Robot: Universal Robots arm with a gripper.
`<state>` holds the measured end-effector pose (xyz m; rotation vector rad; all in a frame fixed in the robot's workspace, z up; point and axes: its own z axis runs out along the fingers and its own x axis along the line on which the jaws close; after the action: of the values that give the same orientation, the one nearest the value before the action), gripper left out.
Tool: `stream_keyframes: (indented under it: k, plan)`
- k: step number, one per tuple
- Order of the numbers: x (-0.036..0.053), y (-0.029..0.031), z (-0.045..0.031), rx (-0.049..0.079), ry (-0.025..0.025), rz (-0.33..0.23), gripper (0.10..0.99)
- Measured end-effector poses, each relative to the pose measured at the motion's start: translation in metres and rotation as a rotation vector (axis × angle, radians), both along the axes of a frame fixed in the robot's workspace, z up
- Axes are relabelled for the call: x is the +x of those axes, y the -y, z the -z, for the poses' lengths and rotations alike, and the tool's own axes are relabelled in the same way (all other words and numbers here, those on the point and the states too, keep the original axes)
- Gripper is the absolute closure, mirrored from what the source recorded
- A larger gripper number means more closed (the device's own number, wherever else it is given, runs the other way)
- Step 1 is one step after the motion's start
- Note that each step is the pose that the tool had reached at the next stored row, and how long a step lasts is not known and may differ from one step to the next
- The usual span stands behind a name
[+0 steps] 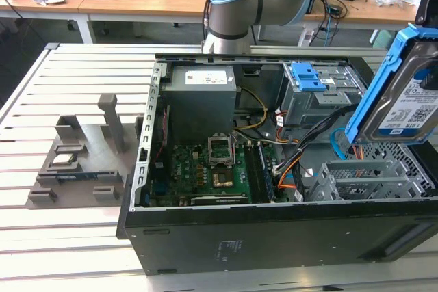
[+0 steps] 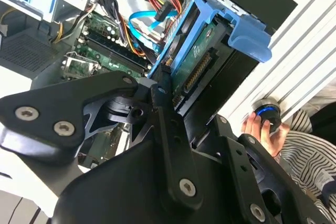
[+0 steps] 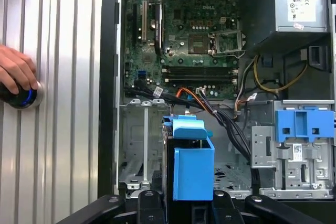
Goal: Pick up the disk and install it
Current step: 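Pick up the disk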
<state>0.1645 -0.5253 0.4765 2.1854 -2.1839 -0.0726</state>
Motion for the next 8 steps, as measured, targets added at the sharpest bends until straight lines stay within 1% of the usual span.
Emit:
stream_keyframes:
  k: [2,4,6,7,8]
  plan:
    - [-0.0013,0.0049,0.0016,0.000,0.0000,0.000,0.733]
    - [-0.0022,0.0115,0.0052,0.000,0.0000,0.000,0.733]
    - [-0.0024,0.0142,0.0088,0.000,0.0000,0.000,0.733]
    - [-0.0030,0.0152,0.0146,0.000,0.0000,0.000,0.733]
    - [-0.0040,0.0153,0.0182,0.000,0.0000,0.000,0.733]
